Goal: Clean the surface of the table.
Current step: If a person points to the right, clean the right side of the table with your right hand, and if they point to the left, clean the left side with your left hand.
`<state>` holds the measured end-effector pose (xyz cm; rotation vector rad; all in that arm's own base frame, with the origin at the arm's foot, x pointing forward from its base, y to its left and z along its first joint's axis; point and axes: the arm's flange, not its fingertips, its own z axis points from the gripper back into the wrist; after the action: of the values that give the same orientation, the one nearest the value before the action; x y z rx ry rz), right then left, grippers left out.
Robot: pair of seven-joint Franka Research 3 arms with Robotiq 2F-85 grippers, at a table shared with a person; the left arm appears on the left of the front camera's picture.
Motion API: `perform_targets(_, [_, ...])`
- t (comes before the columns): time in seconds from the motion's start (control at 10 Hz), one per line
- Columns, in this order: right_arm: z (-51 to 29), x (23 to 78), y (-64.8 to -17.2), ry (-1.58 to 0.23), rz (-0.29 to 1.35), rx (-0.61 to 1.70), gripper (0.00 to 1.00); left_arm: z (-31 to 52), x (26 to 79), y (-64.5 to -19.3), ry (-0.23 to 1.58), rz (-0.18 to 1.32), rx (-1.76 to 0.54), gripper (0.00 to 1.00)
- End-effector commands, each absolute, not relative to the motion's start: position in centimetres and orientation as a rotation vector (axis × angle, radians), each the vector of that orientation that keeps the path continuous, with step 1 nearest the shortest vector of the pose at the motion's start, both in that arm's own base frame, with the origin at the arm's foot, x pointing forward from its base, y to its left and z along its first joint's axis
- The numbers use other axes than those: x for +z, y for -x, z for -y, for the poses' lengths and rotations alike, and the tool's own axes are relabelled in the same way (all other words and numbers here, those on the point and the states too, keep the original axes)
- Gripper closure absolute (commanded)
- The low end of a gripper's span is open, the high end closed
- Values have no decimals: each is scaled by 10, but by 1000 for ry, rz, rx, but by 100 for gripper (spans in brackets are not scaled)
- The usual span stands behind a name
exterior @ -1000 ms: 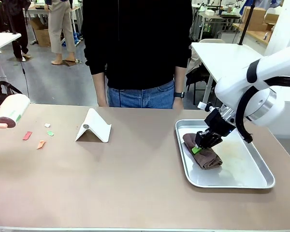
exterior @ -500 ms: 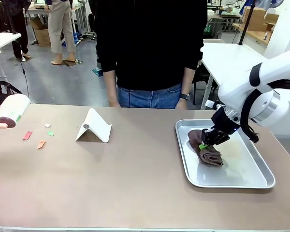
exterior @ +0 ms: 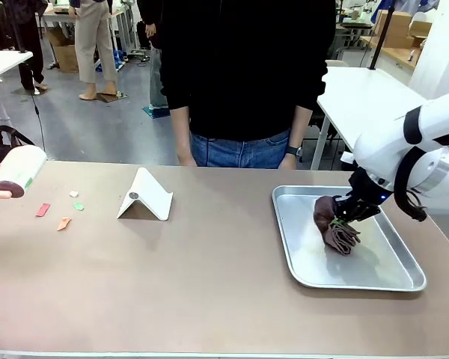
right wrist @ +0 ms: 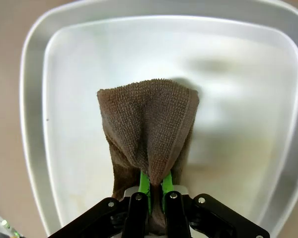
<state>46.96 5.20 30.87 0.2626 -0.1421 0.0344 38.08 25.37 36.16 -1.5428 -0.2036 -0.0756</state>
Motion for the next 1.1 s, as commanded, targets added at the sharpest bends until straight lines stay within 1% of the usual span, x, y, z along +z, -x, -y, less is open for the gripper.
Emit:
perform_targets(0.0, [-27,303,-462,-196,149,-43,89,-255,365,-378,1556,216,-93,100])
perform_targets(0.4, [-2,304,-457,-213,167,-119,89,-255,365,-378,1556,216,-93,100])
perform_targets(0.5, [3,307,-456,-242,183,-132,89,-255,365,-378,1556,216,-93,100])
perform_targets(0.7, [7,314,-453,-391,210,-100,89,-255,365,-378,1556,216,-93,100])
perform_targets(1.0, [25,337,-438,-762,276,-44,89,-255,365,-378,1556,216,-93,100])
